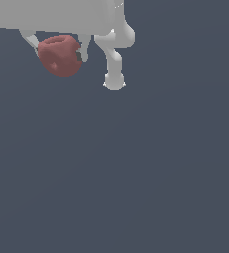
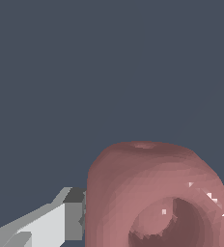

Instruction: Pick up the object and move it to a goal position.

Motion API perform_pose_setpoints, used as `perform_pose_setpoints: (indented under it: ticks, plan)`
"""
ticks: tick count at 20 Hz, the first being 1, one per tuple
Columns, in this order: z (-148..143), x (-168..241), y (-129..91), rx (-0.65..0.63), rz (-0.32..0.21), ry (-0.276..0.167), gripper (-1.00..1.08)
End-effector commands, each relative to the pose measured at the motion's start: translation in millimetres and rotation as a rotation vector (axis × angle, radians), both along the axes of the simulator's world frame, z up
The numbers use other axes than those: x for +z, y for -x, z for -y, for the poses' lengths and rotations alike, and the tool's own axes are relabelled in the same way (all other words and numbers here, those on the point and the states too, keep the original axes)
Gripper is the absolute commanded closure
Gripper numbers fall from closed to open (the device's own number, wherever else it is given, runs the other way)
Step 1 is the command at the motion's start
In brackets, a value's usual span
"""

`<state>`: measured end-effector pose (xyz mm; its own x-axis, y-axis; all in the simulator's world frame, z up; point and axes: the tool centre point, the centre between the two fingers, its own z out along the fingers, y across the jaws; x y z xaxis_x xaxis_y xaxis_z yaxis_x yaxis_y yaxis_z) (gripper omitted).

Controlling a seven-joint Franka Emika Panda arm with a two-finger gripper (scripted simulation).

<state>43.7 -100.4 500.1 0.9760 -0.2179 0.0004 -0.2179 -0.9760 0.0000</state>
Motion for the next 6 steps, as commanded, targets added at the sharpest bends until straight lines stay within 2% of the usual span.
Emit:
perform_pose_setpoints:
  ticks: [1,6]
  plan:
    - [0.6,3.1,-0.6,0.000,0.000,0.000,1.08]
    - [1.0,5.1,-1.1,0.000,0.000,0.000,1.08]
